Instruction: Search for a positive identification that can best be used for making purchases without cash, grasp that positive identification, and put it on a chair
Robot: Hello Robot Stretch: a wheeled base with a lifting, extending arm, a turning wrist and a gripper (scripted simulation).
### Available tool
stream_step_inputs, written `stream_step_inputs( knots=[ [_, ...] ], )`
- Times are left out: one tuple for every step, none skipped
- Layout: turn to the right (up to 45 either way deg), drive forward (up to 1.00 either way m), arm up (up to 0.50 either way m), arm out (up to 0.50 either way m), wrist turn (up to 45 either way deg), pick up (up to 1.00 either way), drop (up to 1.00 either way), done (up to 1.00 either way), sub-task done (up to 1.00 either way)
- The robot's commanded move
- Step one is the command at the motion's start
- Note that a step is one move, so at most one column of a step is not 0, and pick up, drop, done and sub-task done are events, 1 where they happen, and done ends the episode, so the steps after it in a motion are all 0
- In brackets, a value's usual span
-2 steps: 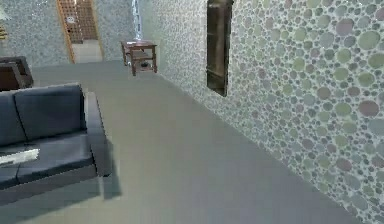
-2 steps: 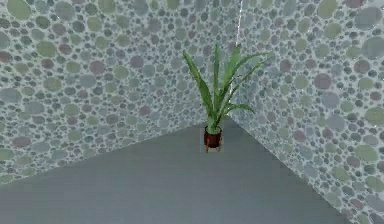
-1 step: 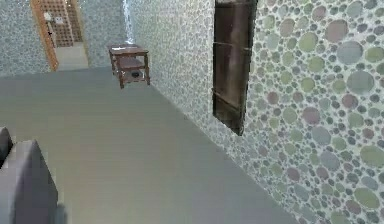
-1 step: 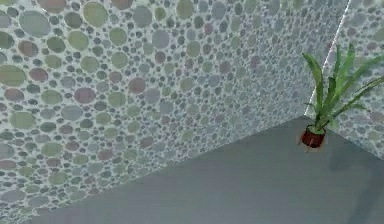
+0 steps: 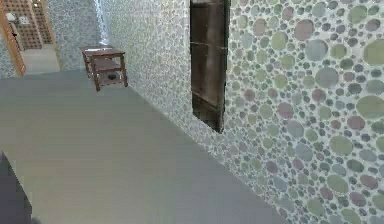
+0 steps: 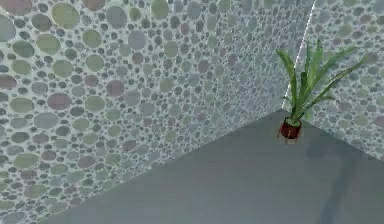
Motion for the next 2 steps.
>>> stream_step_inputs(
  knots=[
    [0.0,0.50,0.00,0.00,0.0,0.00,0.00,0.00,0.00],
    [-24.0,0.00,0.00,0.00,0.0,0.00,0.00,0.00,0.00]
  ],
)
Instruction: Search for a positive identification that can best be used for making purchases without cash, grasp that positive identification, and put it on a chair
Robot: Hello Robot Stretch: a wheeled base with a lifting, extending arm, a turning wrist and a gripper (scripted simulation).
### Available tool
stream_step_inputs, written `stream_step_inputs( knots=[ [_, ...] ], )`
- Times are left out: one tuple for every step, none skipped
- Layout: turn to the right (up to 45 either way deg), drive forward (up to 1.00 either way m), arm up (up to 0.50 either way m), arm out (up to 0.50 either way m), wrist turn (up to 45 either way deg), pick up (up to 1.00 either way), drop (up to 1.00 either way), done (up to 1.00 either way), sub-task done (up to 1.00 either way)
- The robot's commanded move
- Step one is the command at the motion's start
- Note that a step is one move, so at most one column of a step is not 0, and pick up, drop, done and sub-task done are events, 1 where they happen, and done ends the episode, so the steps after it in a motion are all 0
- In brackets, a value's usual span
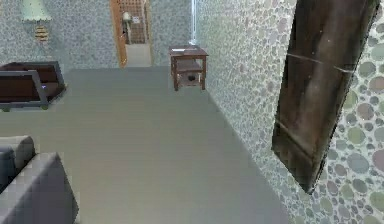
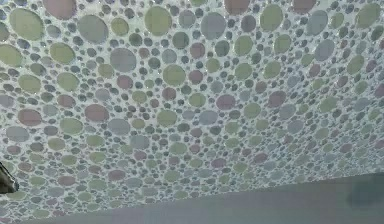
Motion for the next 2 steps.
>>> stream_step_inputs(
  knots=[
    [0.0,0.15,0.00,0.00,0.0,0.00,0.00,0.00,0.00],
    [-12.0,0.00,0.00,0.00,0.0,0.00,0.00,0.00,0.00]
  ],
)
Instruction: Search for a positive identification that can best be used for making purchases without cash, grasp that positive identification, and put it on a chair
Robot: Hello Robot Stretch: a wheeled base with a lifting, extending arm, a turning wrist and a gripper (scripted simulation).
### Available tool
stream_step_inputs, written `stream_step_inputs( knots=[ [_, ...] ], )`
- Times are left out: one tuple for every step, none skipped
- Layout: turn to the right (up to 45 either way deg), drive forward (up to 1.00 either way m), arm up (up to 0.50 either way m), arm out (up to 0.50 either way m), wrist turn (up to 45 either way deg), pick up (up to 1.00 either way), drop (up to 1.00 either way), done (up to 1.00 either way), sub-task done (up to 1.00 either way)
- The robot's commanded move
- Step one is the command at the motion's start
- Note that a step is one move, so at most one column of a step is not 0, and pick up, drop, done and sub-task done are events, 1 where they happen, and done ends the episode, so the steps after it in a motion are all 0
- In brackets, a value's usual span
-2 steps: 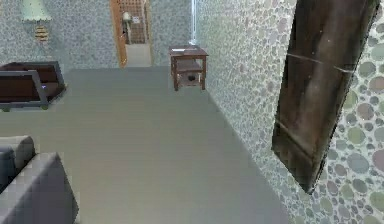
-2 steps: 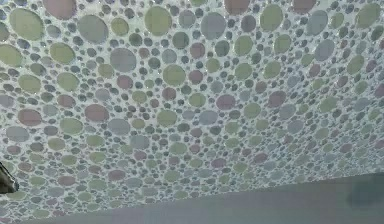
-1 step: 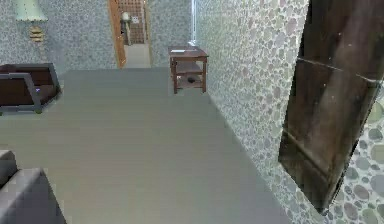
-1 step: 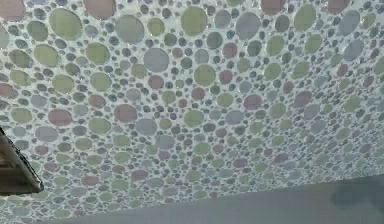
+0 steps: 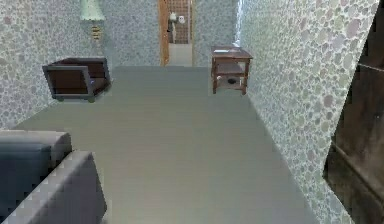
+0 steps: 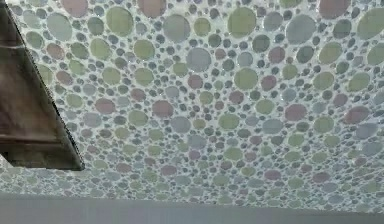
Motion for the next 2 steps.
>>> stream_step_inputs(
  knots=[
    [0.0,1.00,0.00,0.00,0.0,0.00,0.00,0.00,0.00],
    [-3.0,0.00,0.00,0.00,0.0,0.00,0.00,0.00,0.00]
  ],
)
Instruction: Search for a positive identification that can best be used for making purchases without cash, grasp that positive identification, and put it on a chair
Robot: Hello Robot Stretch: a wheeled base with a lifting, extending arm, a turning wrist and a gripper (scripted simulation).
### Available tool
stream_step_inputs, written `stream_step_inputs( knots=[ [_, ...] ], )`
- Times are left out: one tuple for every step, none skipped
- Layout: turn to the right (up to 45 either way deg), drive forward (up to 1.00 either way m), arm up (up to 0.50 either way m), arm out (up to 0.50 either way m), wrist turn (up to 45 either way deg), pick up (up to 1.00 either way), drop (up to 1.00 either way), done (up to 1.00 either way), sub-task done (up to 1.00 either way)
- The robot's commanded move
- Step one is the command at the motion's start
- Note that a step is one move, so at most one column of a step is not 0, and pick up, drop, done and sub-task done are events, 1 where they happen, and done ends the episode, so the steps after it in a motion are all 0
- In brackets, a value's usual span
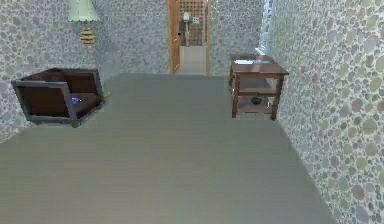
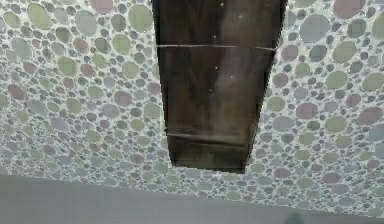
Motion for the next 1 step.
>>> stream_step_inputs(
  knots=[
    [0.0,1.00,0.00,0.00,0.0,0.00,0.00,0.00,0.00]
  ],
)
